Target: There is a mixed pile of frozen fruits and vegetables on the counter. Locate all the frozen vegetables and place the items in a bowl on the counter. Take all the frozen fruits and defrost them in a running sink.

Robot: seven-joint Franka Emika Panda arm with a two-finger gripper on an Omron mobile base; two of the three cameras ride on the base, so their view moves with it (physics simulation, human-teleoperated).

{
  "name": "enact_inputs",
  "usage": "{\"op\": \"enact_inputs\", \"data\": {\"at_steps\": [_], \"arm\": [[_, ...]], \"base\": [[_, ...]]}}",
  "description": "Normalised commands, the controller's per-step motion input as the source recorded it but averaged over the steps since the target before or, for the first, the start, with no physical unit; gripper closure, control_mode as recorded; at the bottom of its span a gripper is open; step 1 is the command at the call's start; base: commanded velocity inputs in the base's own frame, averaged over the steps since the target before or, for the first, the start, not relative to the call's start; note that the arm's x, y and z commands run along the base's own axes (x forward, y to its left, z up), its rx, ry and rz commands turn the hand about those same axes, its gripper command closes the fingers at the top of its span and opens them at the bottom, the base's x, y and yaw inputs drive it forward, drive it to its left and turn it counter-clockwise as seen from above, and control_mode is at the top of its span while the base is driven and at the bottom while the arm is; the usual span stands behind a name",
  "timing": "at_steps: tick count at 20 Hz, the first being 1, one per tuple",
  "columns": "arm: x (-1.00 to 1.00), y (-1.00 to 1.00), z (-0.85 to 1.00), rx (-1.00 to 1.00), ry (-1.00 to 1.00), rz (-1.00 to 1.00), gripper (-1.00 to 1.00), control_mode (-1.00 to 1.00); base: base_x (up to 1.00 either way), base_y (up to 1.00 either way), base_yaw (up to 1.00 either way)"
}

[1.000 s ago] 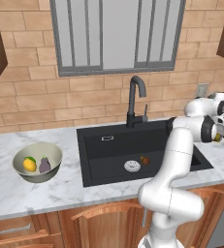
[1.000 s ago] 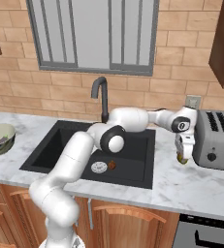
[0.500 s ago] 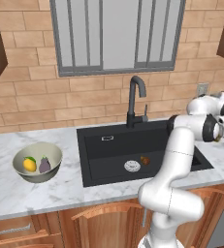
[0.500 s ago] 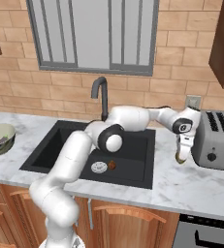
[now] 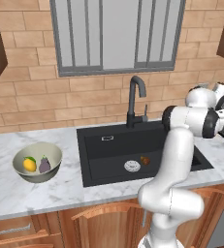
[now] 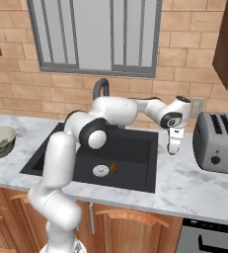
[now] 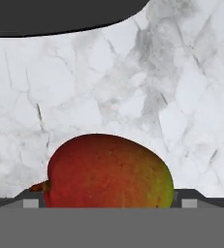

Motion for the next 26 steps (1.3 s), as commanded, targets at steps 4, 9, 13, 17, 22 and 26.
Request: {"op": "enact_inputs", "data": {"at_steps": [4, 9, 13, 17, 22, 26], "arm": [[-0.23, 0.68, 0.31, -0.02, -0.18, 0.11, 1.0, -1.0], [-0.26, 0.8, 0.32, 0.0, -0.09, 0.2, 1.0, -1.0], [-0.06, 0.92, 0.45, 0.0, 0.0, 0.2, 1.0, -1.0], [-0.01, 0.94, 0.2, -0.01, 0.05, 0.23, 1.0, -1.0], [0.13, 0.83, -0.21, -0.03, 0.03, 0.18, 1.0, -1.0], [0.13, 0.69, -0.48, -0.06, 0.0, 0.15, 1.0, -1.0]], "base": [[0.0, 0.0, 0.0], [0.0, 0.0, 0.0], [0.0, 0.0, 0.0], [0.0, 0.0, 0.0], [0.0, 0.0, 0.0], [0.0, 0.0, 0.0]]}}
